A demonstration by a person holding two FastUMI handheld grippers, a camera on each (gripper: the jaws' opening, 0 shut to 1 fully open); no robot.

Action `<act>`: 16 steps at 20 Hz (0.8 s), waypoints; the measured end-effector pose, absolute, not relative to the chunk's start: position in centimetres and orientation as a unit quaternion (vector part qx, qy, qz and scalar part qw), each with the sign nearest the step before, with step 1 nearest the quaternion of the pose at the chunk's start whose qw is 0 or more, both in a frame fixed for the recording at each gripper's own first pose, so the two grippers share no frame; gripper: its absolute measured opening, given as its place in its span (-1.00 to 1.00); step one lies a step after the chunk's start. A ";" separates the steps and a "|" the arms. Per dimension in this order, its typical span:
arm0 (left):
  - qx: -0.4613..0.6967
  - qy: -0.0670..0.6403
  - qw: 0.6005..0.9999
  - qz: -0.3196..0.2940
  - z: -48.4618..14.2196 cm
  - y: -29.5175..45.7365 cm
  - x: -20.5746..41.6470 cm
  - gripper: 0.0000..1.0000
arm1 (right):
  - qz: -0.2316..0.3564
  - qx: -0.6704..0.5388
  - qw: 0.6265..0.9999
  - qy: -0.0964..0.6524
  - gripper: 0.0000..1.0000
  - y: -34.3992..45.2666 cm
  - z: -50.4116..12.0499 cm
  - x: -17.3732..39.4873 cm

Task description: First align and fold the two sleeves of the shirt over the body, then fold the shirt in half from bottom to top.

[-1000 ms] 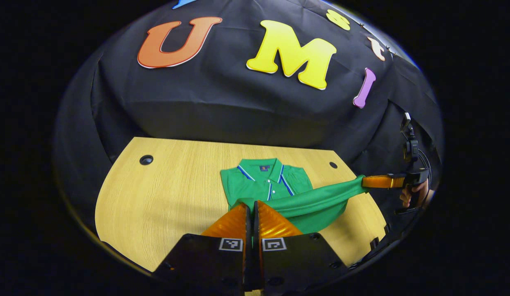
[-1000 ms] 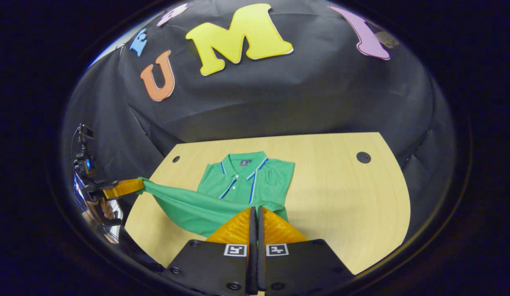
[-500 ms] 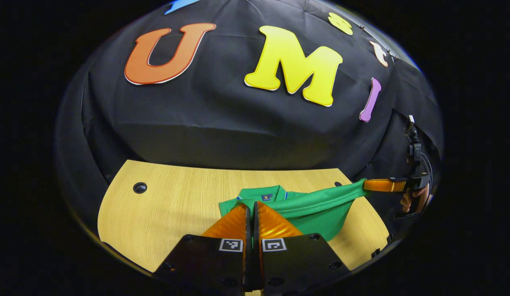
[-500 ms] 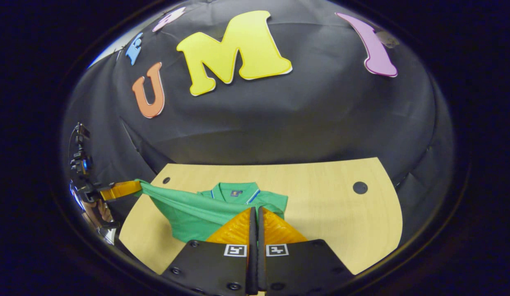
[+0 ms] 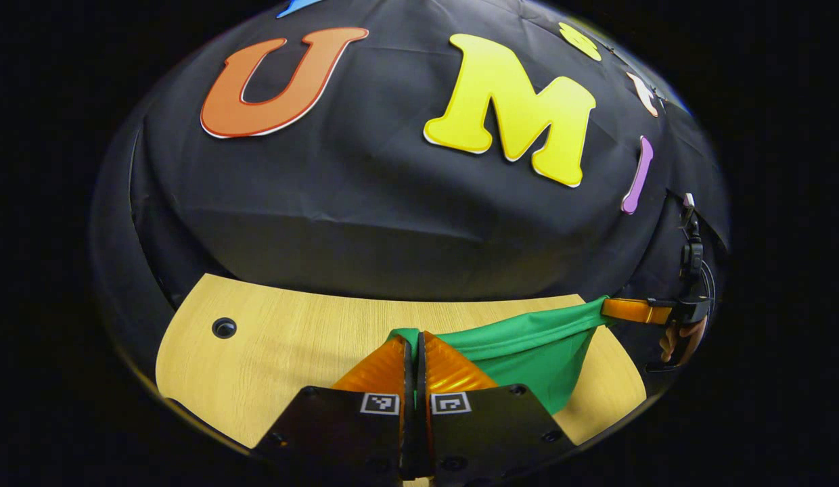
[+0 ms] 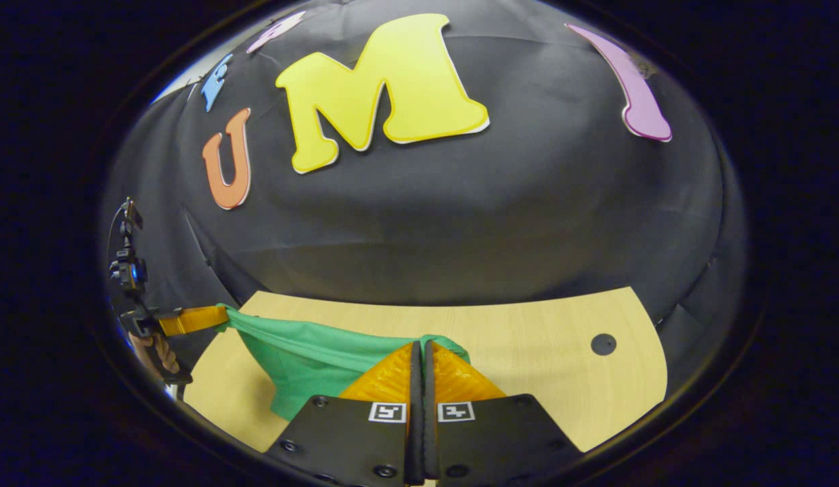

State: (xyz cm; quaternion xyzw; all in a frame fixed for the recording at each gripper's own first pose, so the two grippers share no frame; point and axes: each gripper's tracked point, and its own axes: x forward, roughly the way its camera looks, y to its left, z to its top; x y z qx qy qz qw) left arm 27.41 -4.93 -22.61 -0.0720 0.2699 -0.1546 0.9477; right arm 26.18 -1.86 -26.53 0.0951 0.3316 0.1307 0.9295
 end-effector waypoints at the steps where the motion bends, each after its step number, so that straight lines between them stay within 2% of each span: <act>1: -0.078 0.270 0.947 -0.157 -23.4 -5.3 28.0 -0.94 | 0.129 0.087 0.930 0.332 -0.96 -1.7 -27.4 26.8; 9: -0.063 0.306 0.940 -0.135 -31.6 -6.8 31.7 -0.93 | 0.116 0.042 0.926 0.358 -0.95 -1.2 -35.3 30.0; 11: -0.066 0.304 0.941 -0.134 -32.7 -7.4 32.3 -0.87 | 0.106 0.033 0.927 0.358 -0.94 -1.2 -36.8 30.7; 13: -0.055 0.307 0.942 -0.126 -33.7 -7.5 32.8 -0.77 | 0.094 0.024 0.928 0.361 -0.80 -1.7 -37.6 31.1; 14: -0.048 0.310 0.942 -0.119 -33.8 -7.2 32.7 -0.60 | 0.090 0.023 0.928 0.361 -0.77 -1.7 -37.6 31.0; 15: -0.046 0.312 0.942 -0.113 -33.9 -7.0 32.6 -0.63 | 0.088 0.025 0.929 0.359 -0.60 -1.9 -37.5 30.9; 16: -0.047 0.310 0.944 -0.105 -33.6 -6.8 32.4 -0.11 | 0.086 0.028 0.931 0.353 -0.29 -2.0 -37.2 30.7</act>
